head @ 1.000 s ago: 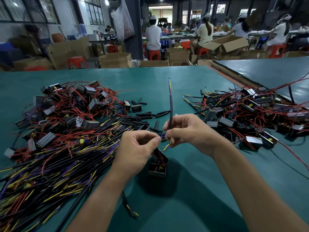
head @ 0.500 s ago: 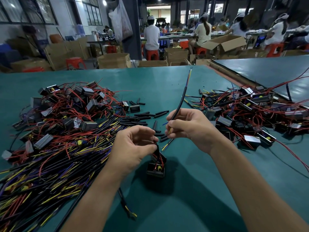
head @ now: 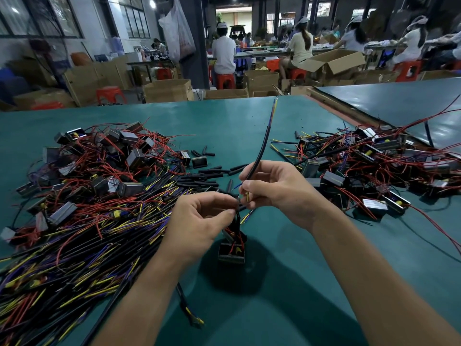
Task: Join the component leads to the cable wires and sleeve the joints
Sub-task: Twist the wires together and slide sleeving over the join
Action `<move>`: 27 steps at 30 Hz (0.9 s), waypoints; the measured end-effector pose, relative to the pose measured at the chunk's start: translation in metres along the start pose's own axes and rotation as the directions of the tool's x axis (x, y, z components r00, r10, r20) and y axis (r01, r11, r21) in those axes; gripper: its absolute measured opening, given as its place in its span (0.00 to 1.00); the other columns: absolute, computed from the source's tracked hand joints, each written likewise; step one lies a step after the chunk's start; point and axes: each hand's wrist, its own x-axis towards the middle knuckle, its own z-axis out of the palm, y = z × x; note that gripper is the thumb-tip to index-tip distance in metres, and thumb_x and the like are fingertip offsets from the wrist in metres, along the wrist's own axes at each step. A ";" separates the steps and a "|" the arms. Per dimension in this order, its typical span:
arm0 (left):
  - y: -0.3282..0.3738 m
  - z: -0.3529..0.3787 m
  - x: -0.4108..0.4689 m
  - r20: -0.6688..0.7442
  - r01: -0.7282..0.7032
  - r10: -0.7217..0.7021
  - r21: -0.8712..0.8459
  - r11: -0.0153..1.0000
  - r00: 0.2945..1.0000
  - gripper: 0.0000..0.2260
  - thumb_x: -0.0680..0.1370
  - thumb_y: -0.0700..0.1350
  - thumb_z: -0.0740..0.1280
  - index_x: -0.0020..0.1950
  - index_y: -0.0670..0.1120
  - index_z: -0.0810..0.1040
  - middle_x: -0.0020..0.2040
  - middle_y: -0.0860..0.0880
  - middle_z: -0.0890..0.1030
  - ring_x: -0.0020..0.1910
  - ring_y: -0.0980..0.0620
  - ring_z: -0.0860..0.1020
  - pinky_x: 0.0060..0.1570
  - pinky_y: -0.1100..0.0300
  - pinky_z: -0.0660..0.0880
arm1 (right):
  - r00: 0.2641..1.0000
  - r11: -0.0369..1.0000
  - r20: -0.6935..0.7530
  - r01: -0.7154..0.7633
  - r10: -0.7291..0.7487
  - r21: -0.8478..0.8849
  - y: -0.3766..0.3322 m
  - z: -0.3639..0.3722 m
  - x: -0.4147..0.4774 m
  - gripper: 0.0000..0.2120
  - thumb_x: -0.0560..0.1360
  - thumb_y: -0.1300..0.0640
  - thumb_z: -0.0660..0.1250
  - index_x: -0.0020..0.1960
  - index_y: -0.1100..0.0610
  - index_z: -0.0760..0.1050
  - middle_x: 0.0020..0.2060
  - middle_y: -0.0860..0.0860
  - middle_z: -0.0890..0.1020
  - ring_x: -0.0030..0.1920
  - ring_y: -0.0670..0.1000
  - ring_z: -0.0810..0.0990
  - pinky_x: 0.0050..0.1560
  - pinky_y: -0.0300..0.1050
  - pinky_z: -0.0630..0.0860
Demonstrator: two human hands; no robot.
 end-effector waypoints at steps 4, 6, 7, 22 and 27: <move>-0.001 0.002 0.000 -0.015 -0.036 0.036 0.017 0.999 0.999 0.10 0.72 0.30 0.71 0.40 0.45 0.84 0.35 0.50 0.84 0.34 0.57 0.80 0.38 0.67 0.77 | 1.000 1.000 0.004 0.004 -0.003 -0.017 0.000 0.000 0.001 0.07 0.75 0.73 0.66 0.45 0.63 0.76 0.32 0.56 0.80 0.31 0.51 0.80 0.32 0.40 0.79; -0.002 0.002 0.001 -0.026 -0.046 0.047 0.032 0.998 0.999 0.09 0.72 0.32 0.72 0.38 0.45 0.83 0.34 0.50 0.83 0.33 0.57 0.78 0.37 0.66 0.76 | 1.000 0.999 0.001 0.009 -0.008 -0.039 0.000 0.000 0.001 0.09 0.74 0.74 0.66 0.44 0.61 0.76 0.31 0.54 0.80 0.31 0.50 0.80 0.32 0.39 0.78; -0.003 0.003 0.001 -0.031 -0.043 0.044 0.033 0.998 0.999 0.08 0.72 0.32 0.73 0.38 0.45 0.82 0.33 0.51 0.82 0.32 0.57 0.78 0.36 0.66 0.76 | 1.000 0.999 -0.001 0.013 -0.013 -0.050 0.000 0.000 0.001 0.10 0.74 0.74 0.66 0.43 0.61 0.76 0.30 0.54 0.80 0.30 0.49 0.79 0.32 0.39 0.78; -0.003 0.005 -0.001 -0.029 0.027 -0.029 -0.080 0.996 0.999 0.07 0.72 0.34 0.72 0.38 0.45 0.82 0.34 0.46 0.83 0.33 0.54 0.78 0.35 0.65 0.75 | 0.994 0.986 0.032 0.109 -0.106 -0.124 0.001 0.004 -0.001 0.12 0.73 0.75 0.68 0.42 0.58 0.78 0.36 0.52 0.83 0.38 0.48 0.80 0.44 0.39 0.79; -0.001 0.004 -0.002 -0.040 0.038 -0.042 -0.113 0.993 0.998 0.05 0.73 0.35 0.71 0.41 0.45 0.85 0.35 0.47 0.85 0.32 0.57 0.79 0.36 0.68 0.76 | 0.993 0.983 0.016 0.117 -0.116 -0.139 0.001 0.008 0.000 0.10 0.73 0.74 0.68 0.43 0.60 0.77 0.36 0.54 0.82 0.38 0.50 0.80 0.45 0.46 0.78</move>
